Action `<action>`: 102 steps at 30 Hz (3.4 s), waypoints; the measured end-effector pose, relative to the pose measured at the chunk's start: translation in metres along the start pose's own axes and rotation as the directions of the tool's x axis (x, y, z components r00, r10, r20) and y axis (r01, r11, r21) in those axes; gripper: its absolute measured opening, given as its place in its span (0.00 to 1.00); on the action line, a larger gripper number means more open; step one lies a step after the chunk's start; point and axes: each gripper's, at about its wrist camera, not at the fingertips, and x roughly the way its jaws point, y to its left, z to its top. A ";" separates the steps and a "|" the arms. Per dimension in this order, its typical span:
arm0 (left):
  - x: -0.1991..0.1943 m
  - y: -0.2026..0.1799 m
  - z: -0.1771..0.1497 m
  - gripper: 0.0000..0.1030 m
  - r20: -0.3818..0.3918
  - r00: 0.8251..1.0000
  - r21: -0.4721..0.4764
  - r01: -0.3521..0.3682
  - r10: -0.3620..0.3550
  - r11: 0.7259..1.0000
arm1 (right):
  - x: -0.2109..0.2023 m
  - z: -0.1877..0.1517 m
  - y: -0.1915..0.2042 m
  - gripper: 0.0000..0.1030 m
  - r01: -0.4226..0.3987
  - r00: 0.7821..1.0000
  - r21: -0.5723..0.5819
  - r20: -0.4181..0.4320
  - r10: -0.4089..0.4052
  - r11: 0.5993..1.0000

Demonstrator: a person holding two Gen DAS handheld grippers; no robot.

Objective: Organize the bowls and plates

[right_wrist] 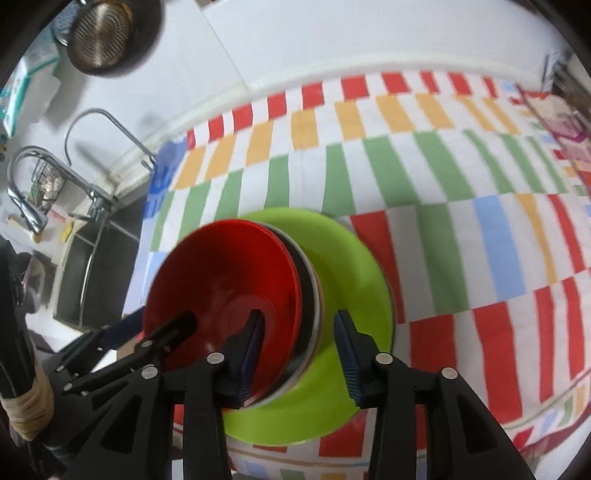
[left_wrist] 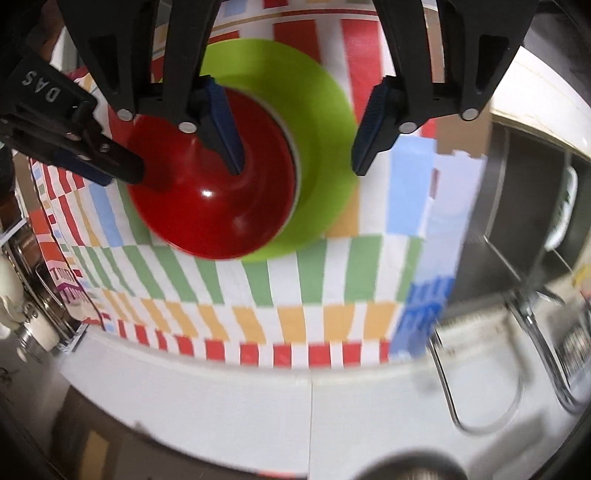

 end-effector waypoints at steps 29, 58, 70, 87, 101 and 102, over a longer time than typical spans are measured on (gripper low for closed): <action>-0.153 -0.043 -0.140 0.95 0.383 0.906 -0.083 -0.161 0.181 0.983 | -0.157 -0.138 -0.021 0.87 0.175 0.880 -0.066 0.457 -0.126 0.982; -0.224 -0.065 -0.238 1.00 0.480 0.845 -0.055 -0.237 0.233 0.970 | -0.221 -0.247 -0.027 0.89 0.206 0.845 -0.142 0.525 -0.102 0.968; -0.236 -0.076 -0.243 1.00 0.504 0.834 -0.046 -0.235 0.226 0.971 | -0.236 -0.257 -0.034 0.89 0.201 0.830 -0.135 0.549 -0.095 0.970; -0.239 -0.078 -0.241 1.00 0.516 0.825 -0.044 -0.241 0.229 0.970 | -0.239 -0.258 -0.033 0.89 0.204 0.827 -0.134 0.553 -0.098 0.970; -0.241 -0.074 -0.238 1.00 0.530 0.815 -0.044 -0.249 0.233 0.968 | -0.240 -0.257 -0.032 0.89 0.208 0.827 -0.133 0.553 -0.102 0.969; -0.240 -0.074 -0.238 1.00 0.530 0.815 -0.045 -0.249 0.235 0.967 | -0.240 -0.257 -0.032 0.89 0.209 0.827 -0.133 0.554 -0.102 0.969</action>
